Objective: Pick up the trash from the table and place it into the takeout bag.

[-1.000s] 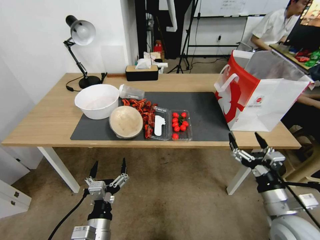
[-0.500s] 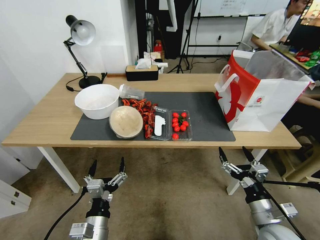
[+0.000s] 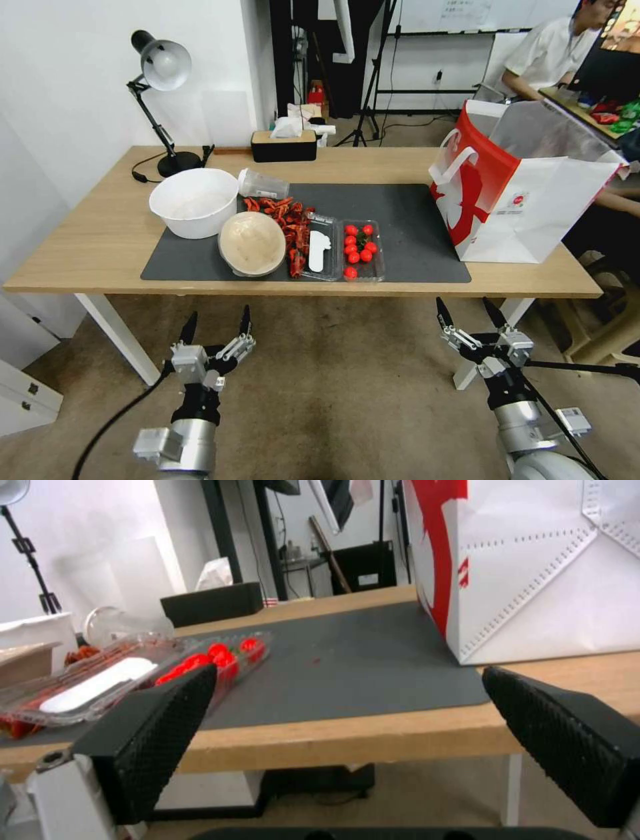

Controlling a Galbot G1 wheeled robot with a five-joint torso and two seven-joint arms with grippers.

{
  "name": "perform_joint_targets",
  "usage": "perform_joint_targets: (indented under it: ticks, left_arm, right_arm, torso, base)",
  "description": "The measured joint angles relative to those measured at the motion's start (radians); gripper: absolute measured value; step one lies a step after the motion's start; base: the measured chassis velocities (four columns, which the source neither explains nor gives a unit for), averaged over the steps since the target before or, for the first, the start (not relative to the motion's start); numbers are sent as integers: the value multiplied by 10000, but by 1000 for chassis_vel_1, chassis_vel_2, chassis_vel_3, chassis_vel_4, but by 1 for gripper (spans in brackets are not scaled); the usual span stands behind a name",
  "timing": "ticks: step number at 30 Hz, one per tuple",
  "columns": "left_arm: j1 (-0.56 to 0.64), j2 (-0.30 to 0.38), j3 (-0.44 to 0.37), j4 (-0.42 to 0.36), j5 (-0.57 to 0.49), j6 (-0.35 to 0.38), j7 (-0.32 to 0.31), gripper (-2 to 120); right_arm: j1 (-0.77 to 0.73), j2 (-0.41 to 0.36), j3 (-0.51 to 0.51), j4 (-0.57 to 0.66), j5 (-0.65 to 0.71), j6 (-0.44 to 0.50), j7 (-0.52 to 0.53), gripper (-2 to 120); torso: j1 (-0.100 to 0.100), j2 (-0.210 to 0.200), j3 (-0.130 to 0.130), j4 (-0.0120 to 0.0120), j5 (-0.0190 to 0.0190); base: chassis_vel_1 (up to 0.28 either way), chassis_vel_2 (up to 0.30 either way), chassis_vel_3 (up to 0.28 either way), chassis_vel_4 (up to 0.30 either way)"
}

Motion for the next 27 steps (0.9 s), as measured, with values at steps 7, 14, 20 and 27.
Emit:
perform_joint_targets:
  ticks: [7, 14, 20, 27]
  left_arm:
    - [-1038, 923, -1239, -1187, -3550, 2071, -379, 100]
    - [-2376, 1950, -2567, -1639, -7977, 4283, -1637, 100]
    - [-3327, 2594, -2958, -1344, -10392, 5384, -2375, 100]
    - [-4419, 2846, -2355, -311, -11573, 6099, -3012, 100]
  right_arm:
    - [-133, -44, 9, 140, -29, 138, 24, 100]
    - [-128, -108, -57, 346, -160, 144, 180, 100]
    - [-86, -158, -103, 360, -234, 116, 277, 100]
    - [5, -273, -106, 363, -256, -5, 376, 100]
  torso:
    - [0, 0, 0, 1, -1]
    - [0, 0, 0, 0, -2]
    - [1, 0, 1, 0, 0]
    - [0, 0, 1, 0, -2]
  base:
    - [0, 0, 0, 0]
    - [0, 0, 0, 0]
    - [0, 0, 0, 0]
    - [0, 0, 0, 0]
